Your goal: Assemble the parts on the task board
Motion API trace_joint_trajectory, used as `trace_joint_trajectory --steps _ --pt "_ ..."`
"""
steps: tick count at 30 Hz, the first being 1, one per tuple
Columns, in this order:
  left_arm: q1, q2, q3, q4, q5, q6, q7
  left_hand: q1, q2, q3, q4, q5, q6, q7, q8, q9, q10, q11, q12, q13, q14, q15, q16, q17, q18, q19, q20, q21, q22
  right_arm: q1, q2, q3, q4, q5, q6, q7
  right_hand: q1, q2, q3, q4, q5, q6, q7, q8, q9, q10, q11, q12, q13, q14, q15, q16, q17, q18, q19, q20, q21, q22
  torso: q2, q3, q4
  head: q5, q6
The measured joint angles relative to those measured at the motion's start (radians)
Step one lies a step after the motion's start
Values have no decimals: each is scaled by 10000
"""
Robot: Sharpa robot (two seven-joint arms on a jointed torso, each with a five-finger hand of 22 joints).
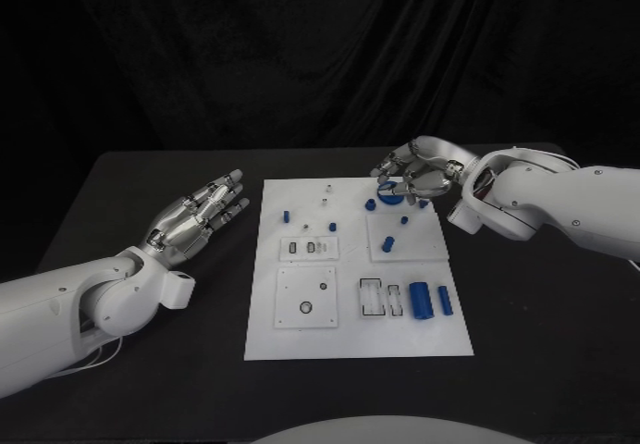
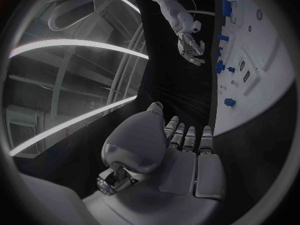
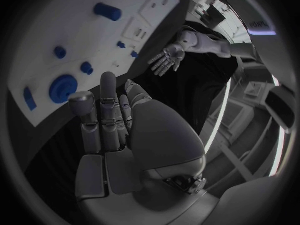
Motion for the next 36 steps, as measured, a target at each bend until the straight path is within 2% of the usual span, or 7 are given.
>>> trace_joint_trajectory --steps 3,5,7,12,21,29,36 --pt "1 -115 8 121 -37 -54 2 0 0 0 0 44 21 21 0 0 -36 36 0 0 0 0 0 -1 0 0 0 0 0 20 -19 1 70 -1744 -323 -552 -63 -164 108 190 -90 204 -38 -148 20 135 -36 -133 -1 195 -51 374 270 -138 484 -47 474 827 100 -20 42 -75 -11" --pt "1 -177 14 209 -52 -78 3 0 0 0 0 44 35 35 0 0 -36 36 0 0 0 0 0 -1 0 0 0 0 0 22 -22 0 125 -2784 -458 -902 -223 -324 188 331 -205 289 -123 -311 34 188 -89 -250 11 604 -94 1119 1405 -294 813 -88 797 1419 174 -34 70 -132 15" --pt "3 -226 21 282 -64 -98 4 40 40 28 -29 87 35 35 0 -1 -36 36 0 -1 0 0 0 -1 0 0 0 0 0 29 -21 -3 186 -3566 -532 -1180 -298 -399 230 393 -284 303 -137 -437 33 257 -90 -303 13 889 -110 1673 2325 -291 1064 -113 1045 1889 241 -47 97 -168 58" --pt "10 -316 35 424 -86 -137 7 81 -2 56 -57 147 89 90 0 -1 -2 70 38 -1 0 -1 0 -2 0 -11 11 0 -1 40 -11 -2 359 -5306 -709 -1840 -444 -550 230 478 -380 209 -231 -652 33 284 -117 -366 25 1183 -150 2272 3378 -447 1363 -142 1354 2474 352 -69 144 -217 112" --pt "12 -411 41 538 -105 -147 9 121 38 125 -70 198 126 126 0 8 -37 106 38 7 0 -1 0 -3 0 1 72 0 -2 55 -19 0 654 -6891 -861 -2533 -508 -720 257 559 -496 266 -315 -788 64 365 -125 -416 24 1491 -207 2957 4716 -445 1514 -195 1542 2870 417 -85 170 -228 126" --pt "13 -403 43 534 -112 -142 12 212 24 166 -111 198 160 161 0 7 -38 106 38 6 0 -1 0 -4 -1 1 72 0 -2 56 39 0 761 -7387 -739 -2846 -558 -770 286 587 -564 285 -335 -788 87 401 -161 -416 34 1561 -208 3111 5082 -444 1585 -194 1613 3015 417 -91 167 -270 131" --pt "14 -318 43 500 -116 -126 13 212 24 222 -112 237 160 161 0 17 -38 105 38 6 -28 26 0 -5 -1 0 71 0 -3 56 209 0 681 -7553 -446 -2988 -558 -770 430 635 -228 642 -190 -788 176 651 -161 -416 63 1596 -172 3248 5315 -443 1621 -158 1652 3098 412 -97 172 -332 107"
